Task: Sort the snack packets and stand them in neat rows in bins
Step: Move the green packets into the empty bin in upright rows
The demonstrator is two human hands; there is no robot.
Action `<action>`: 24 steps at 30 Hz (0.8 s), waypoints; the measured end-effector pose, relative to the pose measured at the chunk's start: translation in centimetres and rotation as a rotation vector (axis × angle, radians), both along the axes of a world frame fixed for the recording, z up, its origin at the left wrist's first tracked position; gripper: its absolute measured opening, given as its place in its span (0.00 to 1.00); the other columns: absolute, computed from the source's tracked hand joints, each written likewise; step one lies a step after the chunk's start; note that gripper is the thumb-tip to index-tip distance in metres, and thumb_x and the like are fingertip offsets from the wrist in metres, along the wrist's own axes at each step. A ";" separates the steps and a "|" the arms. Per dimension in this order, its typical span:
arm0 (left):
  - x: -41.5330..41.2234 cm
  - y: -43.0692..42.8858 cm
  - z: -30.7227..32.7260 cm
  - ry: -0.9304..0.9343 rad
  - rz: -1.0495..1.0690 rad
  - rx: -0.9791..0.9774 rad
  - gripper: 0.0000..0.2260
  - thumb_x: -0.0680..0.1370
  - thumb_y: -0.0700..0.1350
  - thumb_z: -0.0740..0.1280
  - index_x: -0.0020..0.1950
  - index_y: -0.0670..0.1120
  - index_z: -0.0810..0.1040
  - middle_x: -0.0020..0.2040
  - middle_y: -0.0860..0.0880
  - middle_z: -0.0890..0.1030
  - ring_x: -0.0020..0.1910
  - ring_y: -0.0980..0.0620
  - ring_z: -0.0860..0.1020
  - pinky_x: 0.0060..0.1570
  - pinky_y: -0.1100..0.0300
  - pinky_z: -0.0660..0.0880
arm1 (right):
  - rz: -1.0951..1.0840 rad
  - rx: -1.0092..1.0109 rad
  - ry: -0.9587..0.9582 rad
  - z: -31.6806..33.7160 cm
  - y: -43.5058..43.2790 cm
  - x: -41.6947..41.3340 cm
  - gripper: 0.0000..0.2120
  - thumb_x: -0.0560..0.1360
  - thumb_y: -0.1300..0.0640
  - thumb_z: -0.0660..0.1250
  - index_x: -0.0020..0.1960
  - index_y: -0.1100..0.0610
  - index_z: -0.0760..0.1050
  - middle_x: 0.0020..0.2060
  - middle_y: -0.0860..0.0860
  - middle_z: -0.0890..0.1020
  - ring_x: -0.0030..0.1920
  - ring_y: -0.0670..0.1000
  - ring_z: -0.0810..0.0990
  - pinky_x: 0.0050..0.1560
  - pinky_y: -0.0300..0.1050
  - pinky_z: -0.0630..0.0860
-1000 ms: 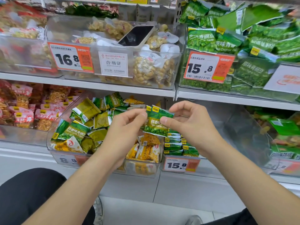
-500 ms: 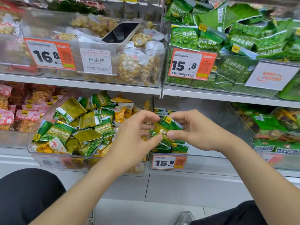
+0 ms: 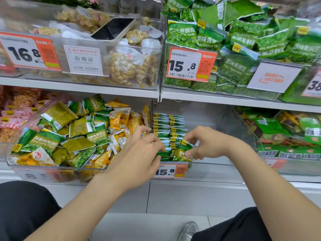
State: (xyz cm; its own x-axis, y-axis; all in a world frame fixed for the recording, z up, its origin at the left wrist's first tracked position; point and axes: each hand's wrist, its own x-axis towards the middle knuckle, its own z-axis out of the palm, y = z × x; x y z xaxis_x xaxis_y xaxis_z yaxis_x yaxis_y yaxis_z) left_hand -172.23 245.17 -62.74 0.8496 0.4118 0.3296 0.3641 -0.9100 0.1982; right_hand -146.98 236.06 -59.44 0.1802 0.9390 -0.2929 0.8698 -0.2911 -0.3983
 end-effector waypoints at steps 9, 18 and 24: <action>0.0 0.3 -0.4 0.034 -0.004 -0.005 0.10 0.82 0.51 0.66 0.60 0.57 0.83 0.57 0.61 0.80 0.73 0.46 0.60 0.69 0.46 0.70 | 0.013 -0.059 -0.227 0.4 -0.1 -0.5 0.18 0.72 0.47 0.80 0.60 0.46 0.84 0.52 0.47 0.84 0.57 0.51 0.79 0.59 0.52 0.79; 0.0 0.5 -0.7 0.033 -0.025 -0.023 0.10 0.83 0.50 0.63 0.59 0.58 0.83 0.52 0.61 0.79 0.71 0.46 0.61 0.69 0.45 0.70 | -0.057 -0.147 -0.142 -0.6 1.2 -1.2 0.12 0.68 0.59 0.83 0.41 0.48 0.81 0.38 0.48 0.85 0.34 0.51 0.88 0.42 0.46 0.84; 0.0 0.5 -0.5 0.010 -0.046 -0.036 0.09 0.82 0.48 0.64 0.58 0.56 0.83 0.47 0.62 0.76 0.67 0.48 0.62 0.69 0.45 0.70 | -0.038 -0.201 -0.114 -0.8 1.5 -2.5 0.11 0.70 0.70 0.77 0.39 0.56 0.83 0.35 0.50 0.83 0.34 0.56 0.88 0.42 0.49 0.86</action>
